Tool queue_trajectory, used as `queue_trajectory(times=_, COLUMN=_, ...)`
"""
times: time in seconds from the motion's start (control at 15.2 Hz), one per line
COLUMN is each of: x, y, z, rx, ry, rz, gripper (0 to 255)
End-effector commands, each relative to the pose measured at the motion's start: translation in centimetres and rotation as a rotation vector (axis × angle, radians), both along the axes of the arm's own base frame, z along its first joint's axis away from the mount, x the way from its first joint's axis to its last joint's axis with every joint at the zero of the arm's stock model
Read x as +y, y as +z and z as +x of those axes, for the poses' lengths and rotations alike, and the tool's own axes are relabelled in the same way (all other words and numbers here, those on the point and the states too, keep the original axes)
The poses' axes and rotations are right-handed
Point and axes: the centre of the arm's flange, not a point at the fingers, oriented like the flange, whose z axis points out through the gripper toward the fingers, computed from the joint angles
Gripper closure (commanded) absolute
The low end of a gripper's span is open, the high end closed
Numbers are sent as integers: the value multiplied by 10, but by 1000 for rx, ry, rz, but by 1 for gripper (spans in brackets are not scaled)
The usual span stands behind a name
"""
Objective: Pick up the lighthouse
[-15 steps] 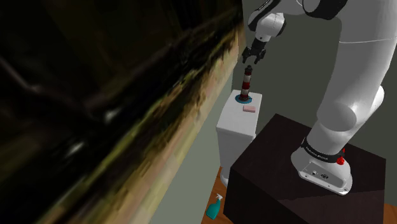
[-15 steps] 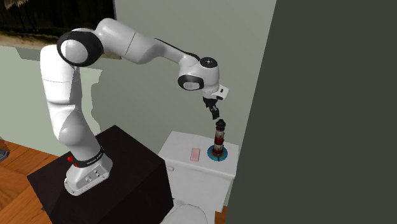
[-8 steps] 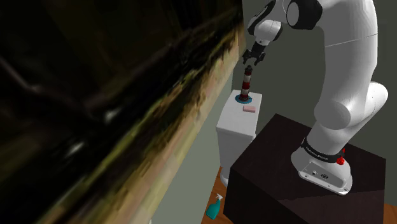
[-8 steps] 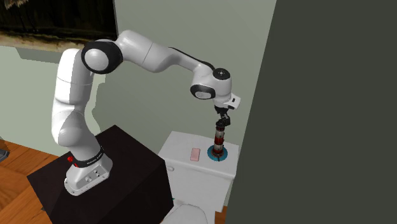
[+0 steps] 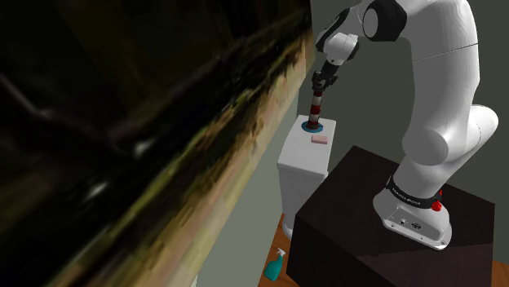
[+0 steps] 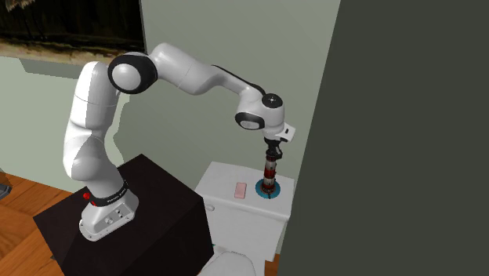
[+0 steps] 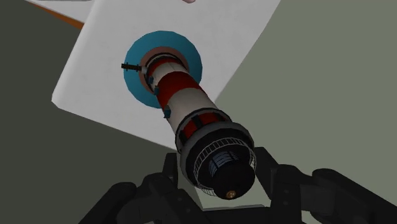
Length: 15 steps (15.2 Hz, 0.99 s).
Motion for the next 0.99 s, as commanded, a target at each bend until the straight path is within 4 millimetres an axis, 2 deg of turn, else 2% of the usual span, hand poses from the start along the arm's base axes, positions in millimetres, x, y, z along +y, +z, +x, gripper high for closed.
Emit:
queue_trajectory(times=0.0, x=0, y=-1, z=1, rx=0, ry=0, rz=0, gripper=255)
queue_trajectory(times=0.53, x=0, y=-1, z=0, rx=0, ry=0, rz=0, gripper=255)
queue_trajectory(times=0.92, x=0, y=30, z=0, rx=0, ry=0, rz=0, gripper=255)
